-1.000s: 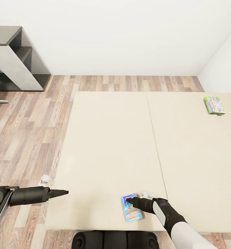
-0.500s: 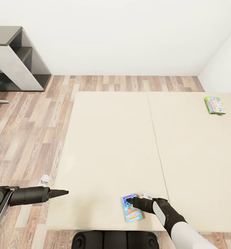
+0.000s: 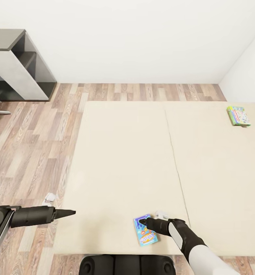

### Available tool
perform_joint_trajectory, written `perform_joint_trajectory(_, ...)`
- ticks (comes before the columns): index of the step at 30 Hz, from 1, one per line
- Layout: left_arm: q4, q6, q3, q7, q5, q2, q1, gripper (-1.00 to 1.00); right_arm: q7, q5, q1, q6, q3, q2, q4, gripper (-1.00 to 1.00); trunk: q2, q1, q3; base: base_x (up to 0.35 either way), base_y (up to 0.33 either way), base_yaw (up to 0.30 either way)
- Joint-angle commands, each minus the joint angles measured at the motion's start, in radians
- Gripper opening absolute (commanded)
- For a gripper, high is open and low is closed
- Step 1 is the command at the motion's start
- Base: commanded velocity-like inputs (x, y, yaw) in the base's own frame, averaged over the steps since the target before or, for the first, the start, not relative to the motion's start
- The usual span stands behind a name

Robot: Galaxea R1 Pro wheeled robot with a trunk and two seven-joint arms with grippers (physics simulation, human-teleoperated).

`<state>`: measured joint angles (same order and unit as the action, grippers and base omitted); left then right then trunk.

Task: Put all the toys in the child's room - the three board games (two on the bed and one on the table), the two jigsaw puzzles on the table, and the tennis ball on the table - inside the toy box on the table in the child's room.

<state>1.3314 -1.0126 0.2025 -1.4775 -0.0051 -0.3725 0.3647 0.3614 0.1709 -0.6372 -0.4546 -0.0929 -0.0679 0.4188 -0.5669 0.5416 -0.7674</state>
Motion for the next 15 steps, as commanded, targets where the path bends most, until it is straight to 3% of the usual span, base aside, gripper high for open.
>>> perform_joint_trajectory(1, 0.000, -0.011, 0.000, -0.004, 0.000, 0.000, 0.000, 1.00, 0.002, 0.002, 0.000, -0.009, -0.008, -0.001, 0.002, 1.00, -0.001, 0.000, -0.001, 0.000, 0.078, 0.000)
perform_joint_trajectory(8, 0.000, -0.011, 0.000, -0.004, -0.001, 0.000, 0.000, 1.00, 0.002, 0.002, 0.000, -0.015, -0.008, -0.001, 0.002, 1.00, -0.001, 0.000, -0.001, 0.000, 0.051, 0.000)
perform_joint_trajectory(15, 0.000, -0.010, 0.000, -0.004, -0.001, 0.000, 0.000, 1.00, -0.001, 0.001, 0.000, -0.076, -0.010, -0.001, 0.002, 1.00, -0.001, 0.000, -0.001, 0.000, 0.004, 0.000)
